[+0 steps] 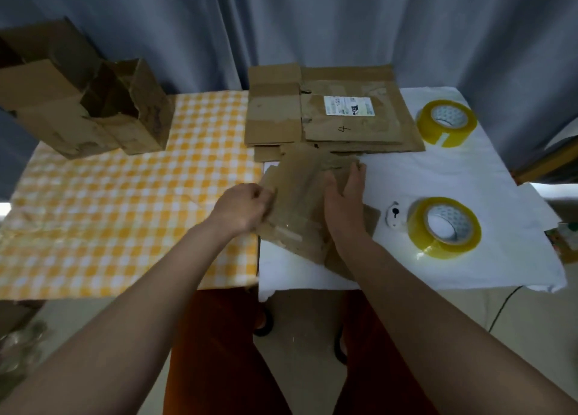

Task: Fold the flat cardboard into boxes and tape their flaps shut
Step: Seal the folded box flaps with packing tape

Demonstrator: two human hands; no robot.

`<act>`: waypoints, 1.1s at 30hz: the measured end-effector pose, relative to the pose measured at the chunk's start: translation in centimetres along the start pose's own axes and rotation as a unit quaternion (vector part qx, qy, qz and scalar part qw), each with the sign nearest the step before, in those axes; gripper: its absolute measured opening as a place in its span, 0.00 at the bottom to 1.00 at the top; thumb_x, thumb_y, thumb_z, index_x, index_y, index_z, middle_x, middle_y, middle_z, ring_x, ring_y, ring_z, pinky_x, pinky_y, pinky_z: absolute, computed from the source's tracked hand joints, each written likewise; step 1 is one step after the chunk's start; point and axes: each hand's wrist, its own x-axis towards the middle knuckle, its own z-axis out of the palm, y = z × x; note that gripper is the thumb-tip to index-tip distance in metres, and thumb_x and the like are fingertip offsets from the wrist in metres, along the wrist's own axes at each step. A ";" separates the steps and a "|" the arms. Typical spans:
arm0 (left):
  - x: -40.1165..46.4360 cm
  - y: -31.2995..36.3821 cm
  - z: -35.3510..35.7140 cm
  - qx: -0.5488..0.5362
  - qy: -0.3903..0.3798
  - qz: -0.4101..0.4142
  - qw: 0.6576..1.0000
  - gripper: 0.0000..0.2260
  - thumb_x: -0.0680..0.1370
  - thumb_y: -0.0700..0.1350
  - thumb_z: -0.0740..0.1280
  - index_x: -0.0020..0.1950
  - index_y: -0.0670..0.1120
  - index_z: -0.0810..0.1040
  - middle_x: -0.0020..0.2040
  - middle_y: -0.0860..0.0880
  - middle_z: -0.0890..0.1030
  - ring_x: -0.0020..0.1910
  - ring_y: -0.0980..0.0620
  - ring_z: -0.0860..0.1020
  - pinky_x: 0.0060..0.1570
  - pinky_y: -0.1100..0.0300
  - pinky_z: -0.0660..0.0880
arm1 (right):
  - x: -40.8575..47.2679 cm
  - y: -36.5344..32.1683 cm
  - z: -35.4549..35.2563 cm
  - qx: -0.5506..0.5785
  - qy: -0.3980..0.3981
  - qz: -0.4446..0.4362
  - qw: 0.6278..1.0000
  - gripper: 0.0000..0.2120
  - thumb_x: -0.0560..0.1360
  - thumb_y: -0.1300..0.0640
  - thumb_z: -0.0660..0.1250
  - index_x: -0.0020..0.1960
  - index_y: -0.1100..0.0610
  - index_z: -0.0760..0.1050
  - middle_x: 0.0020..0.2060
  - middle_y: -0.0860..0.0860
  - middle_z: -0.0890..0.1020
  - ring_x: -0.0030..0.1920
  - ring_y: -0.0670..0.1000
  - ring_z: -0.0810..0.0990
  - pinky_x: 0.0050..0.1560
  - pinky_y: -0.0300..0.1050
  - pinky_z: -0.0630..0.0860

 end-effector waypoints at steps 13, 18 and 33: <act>-2.9 -2.5 5.4 -0.306 0.077 0.109 0.943 0.21 0.84 0.49 0.49 0.78 0.52 0.52 0.74 0.61 0.56 0.72 0.68 0.55 0.72 0.69 0.52 | -0.8 5.7 1.6 -0.107 0.056 -0.336 0.934 0.24 0.78 0.50 0.55 0.70 0.60 0.66 0.73 0.63 0.58 0.75 0.62 0.55 0.74 0.55 0.54; -3.0 -4.9 5.0 -0.135 0.065 0.205 0.967 0.21 0.84 0.45 0.52 0.78 0.50 0.54 0.77 0.56 0.53 0.76 0.64 0.50 0.75 0.65 0.48 | 1.0 6.8 -1.6 -0.340 -0.056 -0.498 0.796 0.25 0.76 0.40 0.58 0.66 0.54 0.74 0.70 0.58 0.67 0.73 0.61 0.59 0.70 0.68 0.54; -2.5 -7.4 3.3 -0.012 0.097 0.232 0.968 0.35 0.72 0.45 0.75 0.75 0.57 0.62 0.74 0.54 0.64 0.74 0.55 0.60 0.70 0.59 0.63 | -2.0 1.8 2.3 -0.577 -0.089 -0.311 0.750 0.43 0.73 0.28 0.42 0.76 0.57 0.55 0.75 0.61 0.57 0.75 0.60 0.54 0.75 0.59 0.42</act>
